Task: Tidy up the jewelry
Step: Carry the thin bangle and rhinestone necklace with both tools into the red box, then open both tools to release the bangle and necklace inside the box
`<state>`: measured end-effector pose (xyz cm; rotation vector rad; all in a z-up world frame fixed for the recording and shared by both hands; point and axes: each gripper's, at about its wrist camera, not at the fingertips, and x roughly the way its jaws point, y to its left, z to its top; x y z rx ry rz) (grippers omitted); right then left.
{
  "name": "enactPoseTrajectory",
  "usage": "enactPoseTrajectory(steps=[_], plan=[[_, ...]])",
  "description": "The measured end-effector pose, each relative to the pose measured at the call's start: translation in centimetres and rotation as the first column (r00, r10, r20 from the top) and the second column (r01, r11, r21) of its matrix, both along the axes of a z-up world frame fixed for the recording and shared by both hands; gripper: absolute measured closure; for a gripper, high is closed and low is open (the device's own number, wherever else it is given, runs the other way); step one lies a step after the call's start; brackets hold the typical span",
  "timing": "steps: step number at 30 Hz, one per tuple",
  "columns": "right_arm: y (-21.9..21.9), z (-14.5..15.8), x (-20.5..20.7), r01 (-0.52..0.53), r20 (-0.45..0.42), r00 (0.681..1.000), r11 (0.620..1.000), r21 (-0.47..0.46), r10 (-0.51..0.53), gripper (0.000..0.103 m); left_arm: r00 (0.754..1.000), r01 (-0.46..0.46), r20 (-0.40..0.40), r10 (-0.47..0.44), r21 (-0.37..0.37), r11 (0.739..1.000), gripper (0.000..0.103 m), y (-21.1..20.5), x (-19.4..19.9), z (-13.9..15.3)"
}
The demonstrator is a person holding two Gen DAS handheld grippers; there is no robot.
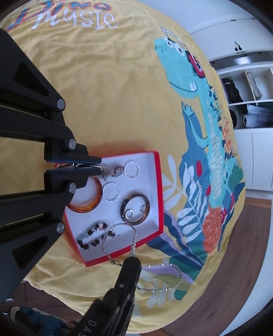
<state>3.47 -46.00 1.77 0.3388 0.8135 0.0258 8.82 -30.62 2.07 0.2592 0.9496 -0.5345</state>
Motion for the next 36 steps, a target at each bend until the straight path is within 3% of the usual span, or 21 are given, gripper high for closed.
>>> enactPoseTrajectory(steps=[7, 19, 22, 24, 25, 26, 30, 34, 36], plan=[[-1.3, -5.1, 1.4, -0.008, -0.096, 0.995, 1.0, 0.026, 0.011, 0.097, 0.999, 0.018, -0.046, -0.017, 0.029, 0.999, 0.101, -2.7, 1.0, -3.5], [-1.4, -11.1, 1.4, -0.004, -0.233, 0.972, 0.999, 0.05, 0.016, 0.093, 0.991, 0.005, -0.131, 0.0, 0.039, 0.999, 0.101, -2.3, 1.5, -7.2], [-1.5, -11.2, 1.1, 0.003, -0.237, 0.972, 0.999, 0.047, 0.008, 0.092, 0.99, -0.003, -0.139, 0.007, 0.03, 1.0, 0.101, -2.0, 1.3, -7.2], [-1.4, -11.0, 0.9, 0.01, -0.24, 0.971, 0.999, 0.032, -0.002, 0.079, 0.99, -0.008, -0.141, 0.011, 0.02, 1.0, 0.099, -1.8, 1.2, -6.9], [-1.5, -10.9, 0.8, 0.016, -0.24, 0.971, 1.0, 0.023, -0.01, 0.063, 0.99, -0.01, -0.141, 0.012, 0.012, 1.0, 0.099, -1.7, 1.2, -6.7], [-1.5, -10.6, 0.6, 0.02, -0.235, 0.972, 1.0, 0.018, -0.015, 0.058, 0.991, -0.012, -0.136, 0.013, 0.007, 1.0, 0.098, -1.6, 1.1, -6.4], [-1.3, -9.3, -0.3, 0.023, -0.224, 0.974, 1.0, -0.012, -0.025, 0.058, 0.993, -0.013, -0.116, 0.013, 0.001, 1.0, 0.096, -1.4, 0.5, -5.2], [-0.8, -7.4, -1.3, 0.018, -0.197, 0.98, 0.999, -0.041, -0.026, 0.057, 0.997, -0.027, -0.074, 0.026, -0.014, 1.0, 0.074, -0.7, -0.5, -3.3], [-0.2, -6.2, -2.0, 0.015, -0.181, 0.983, 0.998, -0.066, -0.027, 0.056, 0.998, -0.03, -0.055, 0.029, -0.022, 0.999, 0.073, -0.3, -1.0, -2.4]])
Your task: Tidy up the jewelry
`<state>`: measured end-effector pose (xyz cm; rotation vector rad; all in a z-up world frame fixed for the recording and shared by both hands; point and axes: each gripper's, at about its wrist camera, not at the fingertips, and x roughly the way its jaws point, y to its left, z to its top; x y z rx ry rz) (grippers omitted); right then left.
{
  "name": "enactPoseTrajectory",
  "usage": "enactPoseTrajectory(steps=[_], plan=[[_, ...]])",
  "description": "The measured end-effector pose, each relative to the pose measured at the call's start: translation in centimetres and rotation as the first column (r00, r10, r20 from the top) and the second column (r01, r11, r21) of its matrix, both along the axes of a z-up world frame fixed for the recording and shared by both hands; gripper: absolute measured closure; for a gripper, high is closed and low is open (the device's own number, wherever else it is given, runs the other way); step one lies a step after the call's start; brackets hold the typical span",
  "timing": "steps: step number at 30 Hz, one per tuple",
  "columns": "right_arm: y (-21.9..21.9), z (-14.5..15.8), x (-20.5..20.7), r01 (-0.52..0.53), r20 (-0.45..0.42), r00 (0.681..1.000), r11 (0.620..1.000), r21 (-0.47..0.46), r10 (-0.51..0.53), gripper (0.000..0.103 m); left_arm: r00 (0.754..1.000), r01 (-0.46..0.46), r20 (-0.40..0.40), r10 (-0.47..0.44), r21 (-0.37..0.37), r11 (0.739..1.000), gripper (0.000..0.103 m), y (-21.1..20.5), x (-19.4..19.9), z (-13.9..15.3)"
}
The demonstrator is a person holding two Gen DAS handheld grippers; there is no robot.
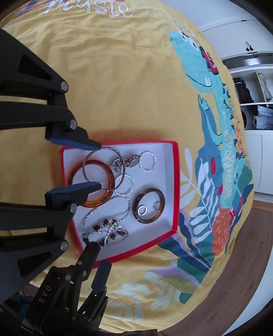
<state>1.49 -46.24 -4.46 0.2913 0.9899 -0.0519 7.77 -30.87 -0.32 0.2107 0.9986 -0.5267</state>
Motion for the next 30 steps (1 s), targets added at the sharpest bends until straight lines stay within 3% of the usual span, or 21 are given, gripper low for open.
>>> enactPoseTrajectory(steps=[4, 15, 17, 30], plan=[[1.3, 2.2, -1.1, -0.002, 0.035, 0.999, 0.999, -0.036, 0.003, 0.051, 0.999, -0.014, 0.046, 0.015, -0.016, 1.0, 0.066, 1.1, -1.3, 2.0], [5.5, 6.9, -4.3, 0.005, 0.129, 0.992, 0.998, -0.065, 0.004, 0.045, 0.986, -0.092, 0.133, 0.097, -0.042, 0.995, 0.061, 6.0, -4.6, 6.4], [6.5, 7.7, -4.9, 0.008, 0.15, 0.989, 0.998, -0.067, 0.002, 0.039, 0.982, -0.114, 0.15, 0.118, -0.036, 0.993, 0.06, 7.2, -5.2, 7.0], [14.1, 11.6, -8.8, -0.055, 0.251, 0.965, 0.995, -0.085, 0.075, 0.034, 0.925, -0.264, 0.273, 0.264, -0.035, 0.964, 0.05, 16.2, -9.5, 10.7]])
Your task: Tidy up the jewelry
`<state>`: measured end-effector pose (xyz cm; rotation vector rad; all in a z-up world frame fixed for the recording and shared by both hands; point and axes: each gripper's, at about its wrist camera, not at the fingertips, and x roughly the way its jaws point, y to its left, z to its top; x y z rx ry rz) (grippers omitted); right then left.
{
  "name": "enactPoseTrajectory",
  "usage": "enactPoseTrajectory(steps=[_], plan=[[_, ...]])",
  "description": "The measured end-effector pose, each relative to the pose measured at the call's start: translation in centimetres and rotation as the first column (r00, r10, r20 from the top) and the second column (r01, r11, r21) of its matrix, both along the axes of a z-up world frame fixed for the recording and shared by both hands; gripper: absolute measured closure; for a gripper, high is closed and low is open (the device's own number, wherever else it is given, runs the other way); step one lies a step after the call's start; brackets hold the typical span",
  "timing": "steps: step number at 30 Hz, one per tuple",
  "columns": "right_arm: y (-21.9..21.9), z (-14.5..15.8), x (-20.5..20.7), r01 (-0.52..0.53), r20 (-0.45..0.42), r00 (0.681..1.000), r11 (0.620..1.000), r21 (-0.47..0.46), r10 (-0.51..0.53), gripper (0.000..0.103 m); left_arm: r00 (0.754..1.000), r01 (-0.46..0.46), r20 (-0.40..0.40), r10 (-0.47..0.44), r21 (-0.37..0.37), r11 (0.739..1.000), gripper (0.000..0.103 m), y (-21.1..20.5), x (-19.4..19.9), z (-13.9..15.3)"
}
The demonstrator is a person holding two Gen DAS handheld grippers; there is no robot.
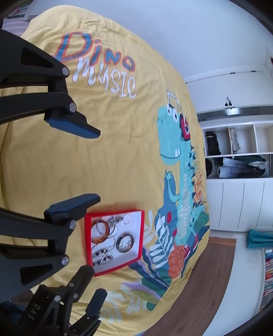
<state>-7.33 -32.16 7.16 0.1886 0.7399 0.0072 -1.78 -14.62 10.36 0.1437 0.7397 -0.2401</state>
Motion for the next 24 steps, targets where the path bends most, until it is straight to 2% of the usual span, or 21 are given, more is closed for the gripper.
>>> enactPoseTrajectory(steps=[6, 11, 24], plan=[[3.2, 0.8, -1.5, -0.046, 0.021, 0.999, 0.999, -0.024, 0.047, 0.031, 0.998, -0.051, 0.045, 0.05, 0.003, 0.999, 0.049, 3.7, -2.0, 1.1], [4.5, 0.9, -2.7, -0.06, 0.03, 0.998, 0.998, -0.029, 0.061, 0.031, 0.995, -0.082, 0.053, 0.082, -0.006, 0.997, 0.049, 6.3, -3.3, 1.4], [5.7, 0.1, -5.4, -0.062, 0.03, 0.998, 0.997, -0.034, 0.063, 0.031, 0.989, -0.106, 0.105, 0.105, 0.007, 0.994, 0.049, 9.5, -6.5, 1.4]])
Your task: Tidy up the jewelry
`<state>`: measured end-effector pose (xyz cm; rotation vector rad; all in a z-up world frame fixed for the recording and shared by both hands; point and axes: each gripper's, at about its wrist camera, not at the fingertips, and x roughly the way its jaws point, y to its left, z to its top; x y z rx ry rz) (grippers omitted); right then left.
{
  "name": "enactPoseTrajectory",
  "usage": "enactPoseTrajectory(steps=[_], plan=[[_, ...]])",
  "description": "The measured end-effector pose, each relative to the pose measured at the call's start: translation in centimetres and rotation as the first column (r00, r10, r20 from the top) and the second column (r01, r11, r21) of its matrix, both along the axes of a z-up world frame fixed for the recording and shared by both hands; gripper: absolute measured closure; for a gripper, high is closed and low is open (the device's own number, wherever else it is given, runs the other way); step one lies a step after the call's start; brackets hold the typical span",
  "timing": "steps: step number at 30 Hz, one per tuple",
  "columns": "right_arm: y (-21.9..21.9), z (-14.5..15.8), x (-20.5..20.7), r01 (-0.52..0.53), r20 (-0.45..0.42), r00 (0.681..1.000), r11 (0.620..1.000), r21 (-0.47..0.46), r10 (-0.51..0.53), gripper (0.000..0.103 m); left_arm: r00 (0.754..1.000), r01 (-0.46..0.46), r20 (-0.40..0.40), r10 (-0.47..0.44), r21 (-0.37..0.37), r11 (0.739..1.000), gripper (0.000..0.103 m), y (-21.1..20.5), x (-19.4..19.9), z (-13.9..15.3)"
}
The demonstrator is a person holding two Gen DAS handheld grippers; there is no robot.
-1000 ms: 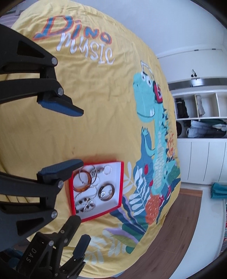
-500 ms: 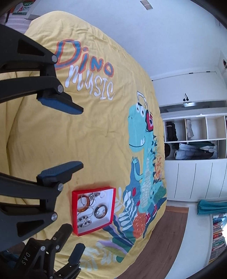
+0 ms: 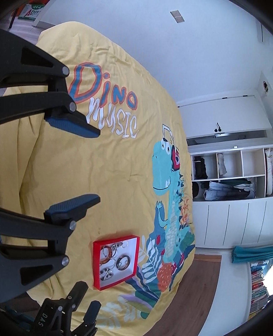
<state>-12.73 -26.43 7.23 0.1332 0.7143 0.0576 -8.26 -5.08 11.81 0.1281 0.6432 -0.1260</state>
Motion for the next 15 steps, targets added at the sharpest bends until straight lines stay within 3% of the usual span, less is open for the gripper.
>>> enactPoseTrajectory(steps=[15], plan=[[-0.5, -0.9, -1.8, 0.014, -0.004, 1.0, 1.0, 0.005, -0.014, 0.031, 0.999, 0.015, -0.039, -0.016, -0.014, 1.0, 0.049, 0.7, -1.1, -1.4]])
